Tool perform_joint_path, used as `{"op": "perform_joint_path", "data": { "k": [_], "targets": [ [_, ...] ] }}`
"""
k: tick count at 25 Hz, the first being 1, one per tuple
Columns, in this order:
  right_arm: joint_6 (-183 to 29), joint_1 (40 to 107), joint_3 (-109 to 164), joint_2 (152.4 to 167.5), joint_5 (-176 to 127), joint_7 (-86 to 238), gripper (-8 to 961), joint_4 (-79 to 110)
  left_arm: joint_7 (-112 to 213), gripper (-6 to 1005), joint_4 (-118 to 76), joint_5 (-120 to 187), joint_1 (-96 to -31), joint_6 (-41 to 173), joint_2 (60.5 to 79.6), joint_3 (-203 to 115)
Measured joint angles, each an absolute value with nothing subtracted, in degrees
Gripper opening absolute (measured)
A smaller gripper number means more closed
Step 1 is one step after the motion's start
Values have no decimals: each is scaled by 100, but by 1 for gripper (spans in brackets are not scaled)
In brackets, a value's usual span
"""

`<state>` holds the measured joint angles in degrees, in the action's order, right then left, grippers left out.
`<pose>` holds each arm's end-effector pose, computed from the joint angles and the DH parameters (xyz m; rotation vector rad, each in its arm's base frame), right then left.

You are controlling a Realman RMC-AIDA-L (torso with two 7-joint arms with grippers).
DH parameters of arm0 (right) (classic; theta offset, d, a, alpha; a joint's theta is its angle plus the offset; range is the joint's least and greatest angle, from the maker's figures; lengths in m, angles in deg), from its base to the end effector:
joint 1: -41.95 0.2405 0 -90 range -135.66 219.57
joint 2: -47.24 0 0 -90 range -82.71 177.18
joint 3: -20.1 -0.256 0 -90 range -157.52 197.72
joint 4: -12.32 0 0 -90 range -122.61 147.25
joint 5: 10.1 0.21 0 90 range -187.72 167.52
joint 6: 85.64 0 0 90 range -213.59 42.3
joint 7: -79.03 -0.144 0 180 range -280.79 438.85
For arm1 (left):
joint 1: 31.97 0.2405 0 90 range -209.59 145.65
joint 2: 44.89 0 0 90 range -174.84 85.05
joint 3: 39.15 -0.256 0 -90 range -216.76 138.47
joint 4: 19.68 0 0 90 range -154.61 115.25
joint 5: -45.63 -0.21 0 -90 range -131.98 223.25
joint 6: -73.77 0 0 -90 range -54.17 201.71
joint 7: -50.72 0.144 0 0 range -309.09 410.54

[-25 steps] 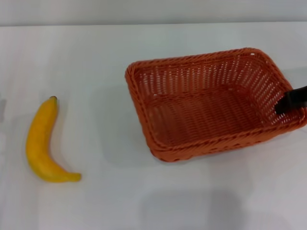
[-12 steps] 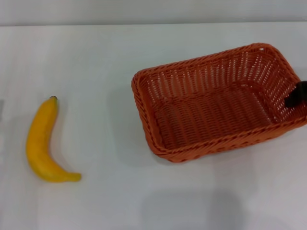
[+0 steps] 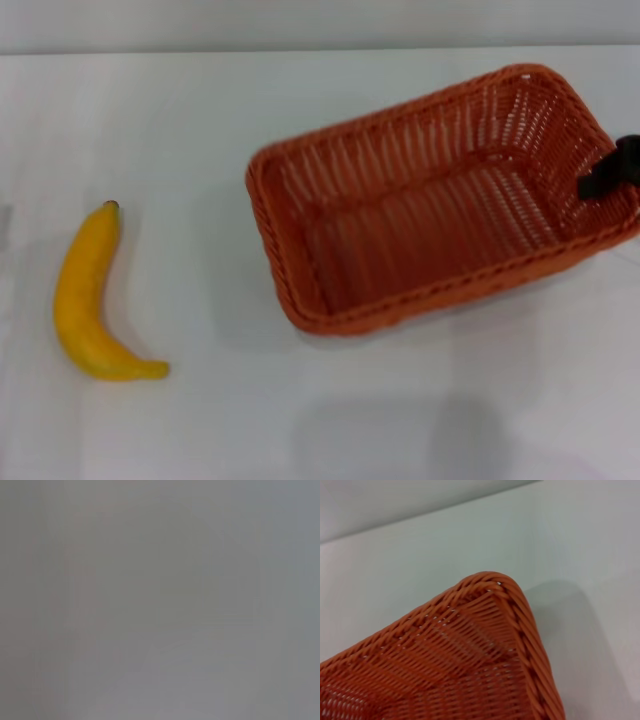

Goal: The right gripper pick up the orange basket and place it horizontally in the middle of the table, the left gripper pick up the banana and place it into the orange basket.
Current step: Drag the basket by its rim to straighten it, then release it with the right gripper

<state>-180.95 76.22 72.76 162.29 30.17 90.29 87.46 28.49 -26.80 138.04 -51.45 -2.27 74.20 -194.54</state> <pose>0.2130 0.3690 0.0883 -2.1056 1.7599 0.0878 -0.3823 0.2807 0.0290 -1.1237 -0.7989 -0.8720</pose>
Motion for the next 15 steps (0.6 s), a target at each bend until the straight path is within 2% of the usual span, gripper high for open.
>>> {"op": "perform_joint_path", "data": {
  "k": [6, 15],
  "targets": [
    [-17843, 7572, 7193, 16314, 3300, 8840, 152, 8710, 2849, 861, -2680, 13801, -5171, -230, 7420, -19454],
    [-16999, 7271, 7705, 16313, 3913, 8374, 163, 8597, 2849, 861, -2680, 13900, -5175, -245, 7420, -19454]
  ]
}}
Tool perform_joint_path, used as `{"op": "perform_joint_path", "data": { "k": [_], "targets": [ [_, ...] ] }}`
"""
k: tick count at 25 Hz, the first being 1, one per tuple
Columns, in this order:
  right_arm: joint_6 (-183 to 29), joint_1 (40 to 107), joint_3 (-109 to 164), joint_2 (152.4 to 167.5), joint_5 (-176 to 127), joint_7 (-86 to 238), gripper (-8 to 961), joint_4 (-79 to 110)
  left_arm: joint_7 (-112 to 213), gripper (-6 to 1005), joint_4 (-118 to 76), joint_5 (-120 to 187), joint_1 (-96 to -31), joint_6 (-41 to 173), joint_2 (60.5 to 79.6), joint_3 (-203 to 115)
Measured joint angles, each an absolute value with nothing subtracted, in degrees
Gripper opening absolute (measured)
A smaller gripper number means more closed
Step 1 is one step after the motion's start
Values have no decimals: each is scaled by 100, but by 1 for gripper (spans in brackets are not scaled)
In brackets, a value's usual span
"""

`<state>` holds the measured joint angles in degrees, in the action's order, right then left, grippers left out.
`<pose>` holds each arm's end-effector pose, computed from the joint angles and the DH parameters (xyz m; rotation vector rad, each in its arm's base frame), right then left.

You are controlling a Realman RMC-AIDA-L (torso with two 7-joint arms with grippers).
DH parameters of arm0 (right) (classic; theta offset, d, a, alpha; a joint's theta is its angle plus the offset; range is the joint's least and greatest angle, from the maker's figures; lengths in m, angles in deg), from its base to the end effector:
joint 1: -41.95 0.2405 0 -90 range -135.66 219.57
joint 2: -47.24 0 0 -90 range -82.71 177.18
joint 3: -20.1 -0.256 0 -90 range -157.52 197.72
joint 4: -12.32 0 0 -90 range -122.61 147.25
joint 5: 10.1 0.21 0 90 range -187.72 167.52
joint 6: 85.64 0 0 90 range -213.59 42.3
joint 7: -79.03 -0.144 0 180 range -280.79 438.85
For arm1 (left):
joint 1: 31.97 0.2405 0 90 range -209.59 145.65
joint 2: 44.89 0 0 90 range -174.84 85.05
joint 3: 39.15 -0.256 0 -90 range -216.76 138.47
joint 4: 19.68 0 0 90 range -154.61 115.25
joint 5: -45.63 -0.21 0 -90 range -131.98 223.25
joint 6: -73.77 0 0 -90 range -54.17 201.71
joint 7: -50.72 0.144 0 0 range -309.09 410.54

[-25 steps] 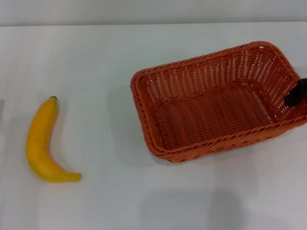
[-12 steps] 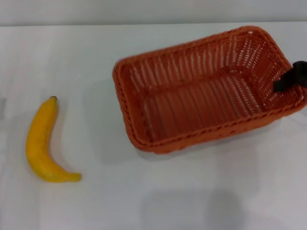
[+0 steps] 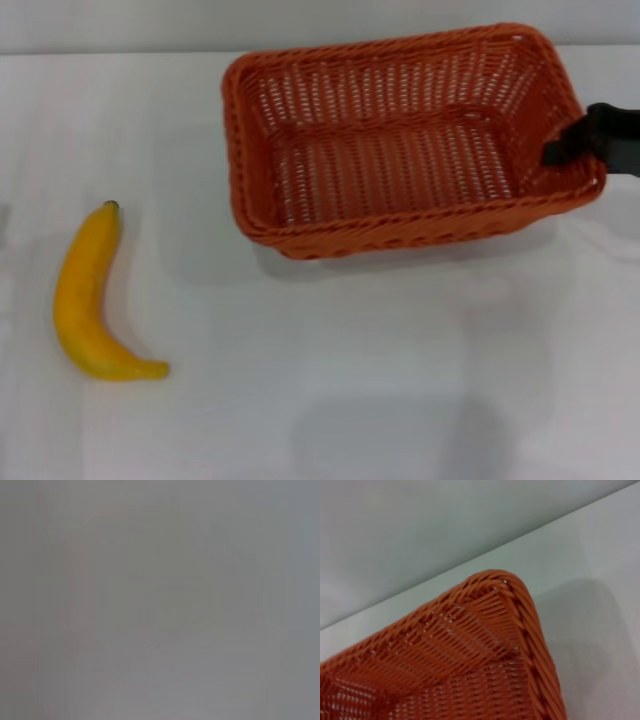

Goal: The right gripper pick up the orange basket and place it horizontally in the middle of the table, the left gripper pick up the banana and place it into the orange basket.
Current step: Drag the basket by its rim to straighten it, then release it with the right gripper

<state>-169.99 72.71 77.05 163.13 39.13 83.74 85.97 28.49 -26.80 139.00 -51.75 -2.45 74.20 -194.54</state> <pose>0.2094 0.3776 0.0727 -2.0001 1.8657 0.3500 -0.3820 0.2821 0.0309 -1.1082 -0.7963 -0.8775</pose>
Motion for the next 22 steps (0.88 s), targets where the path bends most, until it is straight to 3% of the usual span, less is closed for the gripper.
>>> {"op": "perform_joint_path", "data": {
  "k": [22],
  "targets": [
    [-16091, 7014, 9296, 16255, 3571, 7102, 191, 8845, 2483, 860, -2384, 13950, -5330, -315, 7414, -19454]
  ]
}}
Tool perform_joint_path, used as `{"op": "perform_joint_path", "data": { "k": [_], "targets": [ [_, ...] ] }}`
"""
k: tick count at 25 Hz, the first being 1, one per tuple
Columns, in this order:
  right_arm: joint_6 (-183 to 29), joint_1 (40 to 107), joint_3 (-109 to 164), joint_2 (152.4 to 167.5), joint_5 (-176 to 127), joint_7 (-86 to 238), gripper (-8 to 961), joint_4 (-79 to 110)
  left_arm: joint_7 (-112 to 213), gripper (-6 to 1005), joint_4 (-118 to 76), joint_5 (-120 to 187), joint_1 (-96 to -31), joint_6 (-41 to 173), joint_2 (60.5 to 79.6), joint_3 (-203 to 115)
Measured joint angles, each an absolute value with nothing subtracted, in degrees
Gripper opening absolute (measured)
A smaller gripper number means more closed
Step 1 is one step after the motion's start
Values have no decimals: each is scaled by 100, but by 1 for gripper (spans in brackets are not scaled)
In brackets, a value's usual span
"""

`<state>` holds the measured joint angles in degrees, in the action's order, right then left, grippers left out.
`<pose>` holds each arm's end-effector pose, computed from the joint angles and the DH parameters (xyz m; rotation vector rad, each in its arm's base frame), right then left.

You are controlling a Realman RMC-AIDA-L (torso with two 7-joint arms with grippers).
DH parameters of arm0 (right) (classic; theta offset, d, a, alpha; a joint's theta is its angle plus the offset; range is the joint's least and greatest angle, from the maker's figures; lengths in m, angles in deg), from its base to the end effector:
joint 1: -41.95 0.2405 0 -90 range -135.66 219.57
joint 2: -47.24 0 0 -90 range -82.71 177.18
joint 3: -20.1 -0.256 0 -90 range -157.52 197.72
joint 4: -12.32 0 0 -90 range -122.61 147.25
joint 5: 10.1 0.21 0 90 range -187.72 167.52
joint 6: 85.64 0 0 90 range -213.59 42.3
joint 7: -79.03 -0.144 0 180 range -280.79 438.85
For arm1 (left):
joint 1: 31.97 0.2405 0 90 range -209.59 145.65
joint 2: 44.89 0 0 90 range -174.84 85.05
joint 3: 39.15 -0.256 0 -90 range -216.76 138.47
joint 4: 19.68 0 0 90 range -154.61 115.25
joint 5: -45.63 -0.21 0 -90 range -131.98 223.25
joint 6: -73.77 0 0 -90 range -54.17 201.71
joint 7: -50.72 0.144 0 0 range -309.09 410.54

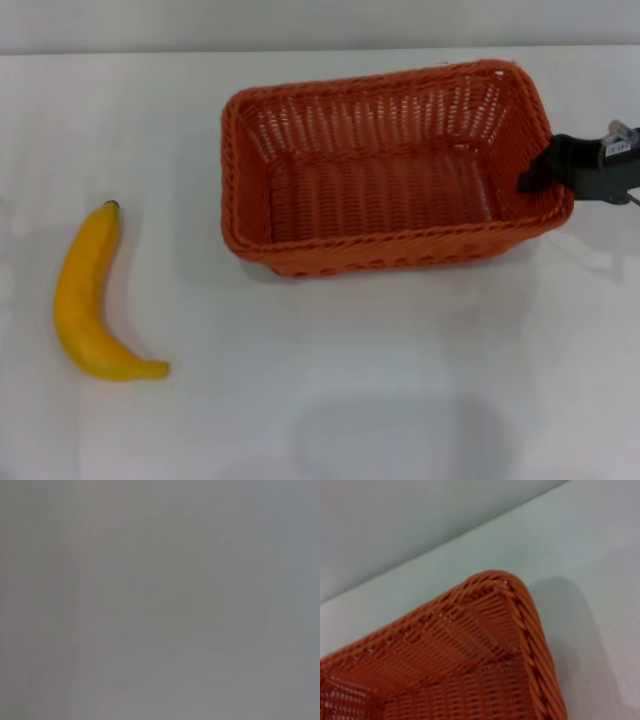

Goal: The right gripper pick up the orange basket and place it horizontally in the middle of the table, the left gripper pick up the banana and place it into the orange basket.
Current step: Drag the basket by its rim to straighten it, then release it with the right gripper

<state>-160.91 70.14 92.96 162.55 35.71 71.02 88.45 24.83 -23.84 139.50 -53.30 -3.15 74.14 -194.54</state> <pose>0.2027 0.3764 0.0368 -1.9039 1.8746 0.2299 -0.3816 0.2892 0.0430 -1.0937 -0.7779 -0.9180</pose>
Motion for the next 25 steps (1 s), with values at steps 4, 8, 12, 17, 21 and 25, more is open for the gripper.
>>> {"op": "perform_joint_path", "data": {
  "k": [4, 8, 12, 17, 21, 25],
  "targets": [
    [-16174, 7103, 9382, 16264, 3383, 6964, 195, 8832, 2481, 860, -2381, 13949, -5365, -314, 7402, -19454],
    [-16181, 7118, 9418, 16261, 3356, 6815, 200, 8841, 2475, 860, -2381, 13945, -5370, -314, 7390, -19453],
    [-16170, 7069, 9386, 16258, 3388, 6770, 205, 8832, 2469, 859, -2381, 13944, -5352, -313, 7383, -19453],
    [-16155, 7049, 9386, 16260, 3470, 6709, 211, 8853, 2466, 858, -2381, 13947, -5332, -313, 7366, -19454],
    [-16151, 7086, 9511, 16282, 3475, 6708, 216, 8772, 2386, 858, -2317, 13949, -5337, -313, 7369, -19454],
    [-16045, 7085, 9580, 16284, 3521, 6707, 221, 8691, 2277, 858, -2249, 13950, -5342, -313, 7382, -19454]
  ]
}}
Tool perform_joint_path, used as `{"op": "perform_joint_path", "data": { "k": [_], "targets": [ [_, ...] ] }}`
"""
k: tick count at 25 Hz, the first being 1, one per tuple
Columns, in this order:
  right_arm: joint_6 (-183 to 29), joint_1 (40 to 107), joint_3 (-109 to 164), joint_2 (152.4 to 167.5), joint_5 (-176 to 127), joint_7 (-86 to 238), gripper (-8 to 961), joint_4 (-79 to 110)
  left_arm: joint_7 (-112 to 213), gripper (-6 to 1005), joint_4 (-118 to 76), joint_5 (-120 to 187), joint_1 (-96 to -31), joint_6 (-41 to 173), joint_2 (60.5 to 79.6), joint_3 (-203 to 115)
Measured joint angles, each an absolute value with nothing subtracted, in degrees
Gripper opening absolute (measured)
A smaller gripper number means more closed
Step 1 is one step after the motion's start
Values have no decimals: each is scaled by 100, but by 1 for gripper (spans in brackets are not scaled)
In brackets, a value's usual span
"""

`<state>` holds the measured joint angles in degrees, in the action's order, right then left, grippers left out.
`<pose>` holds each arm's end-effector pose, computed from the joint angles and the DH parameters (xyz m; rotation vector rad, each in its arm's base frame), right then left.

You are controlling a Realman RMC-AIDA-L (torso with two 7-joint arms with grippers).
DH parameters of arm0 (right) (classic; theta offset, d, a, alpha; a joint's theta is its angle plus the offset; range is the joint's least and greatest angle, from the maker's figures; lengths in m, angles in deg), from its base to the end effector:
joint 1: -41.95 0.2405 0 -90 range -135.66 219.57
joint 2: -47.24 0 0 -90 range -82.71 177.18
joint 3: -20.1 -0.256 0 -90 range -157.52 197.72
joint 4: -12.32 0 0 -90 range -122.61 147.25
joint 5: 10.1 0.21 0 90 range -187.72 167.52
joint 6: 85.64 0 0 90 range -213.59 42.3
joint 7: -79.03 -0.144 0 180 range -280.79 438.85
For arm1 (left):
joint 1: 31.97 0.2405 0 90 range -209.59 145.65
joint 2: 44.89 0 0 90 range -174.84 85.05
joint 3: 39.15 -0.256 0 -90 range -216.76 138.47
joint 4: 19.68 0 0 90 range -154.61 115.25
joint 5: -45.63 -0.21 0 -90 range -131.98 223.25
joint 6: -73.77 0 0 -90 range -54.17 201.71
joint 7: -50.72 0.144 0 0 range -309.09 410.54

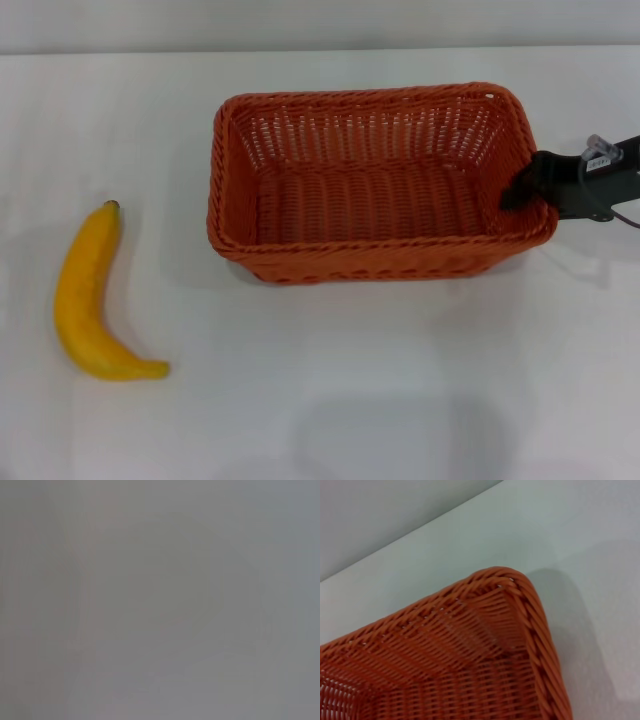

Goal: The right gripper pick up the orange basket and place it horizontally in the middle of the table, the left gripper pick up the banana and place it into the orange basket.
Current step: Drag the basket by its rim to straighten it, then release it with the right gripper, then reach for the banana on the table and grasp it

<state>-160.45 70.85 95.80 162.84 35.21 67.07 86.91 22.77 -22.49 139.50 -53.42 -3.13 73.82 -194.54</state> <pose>0.2007 0.3743 0.0218 -1.8763 1.9374 0.1897 -0.3854 0.2892 0.0500 -1.0855 -0.7782 -0.9279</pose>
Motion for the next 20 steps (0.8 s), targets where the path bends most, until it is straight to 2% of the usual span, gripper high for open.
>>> {"op": "perform_joint_path", "data": {
  "k": [3, 9, 20],
  "targets": [
    [-15958, 7048, 9578, 16280, 3757, 6717, 225, 8552, 2272, 857, -2249, 13950, -5329, -313, 7384, -19454],
    [-15898, 7034, 9563, 16255, 3969, 6743, 347, 8322, 2265, 857, -2249, 13951, -5325, -313, 7385, -19454],
    [-16037, 7042, 9280, 16226, 3961, 6733, 354, 8421, 2260, 857, -2249, 13966, -5313, -314, 7393, -19454]
  ]
}}
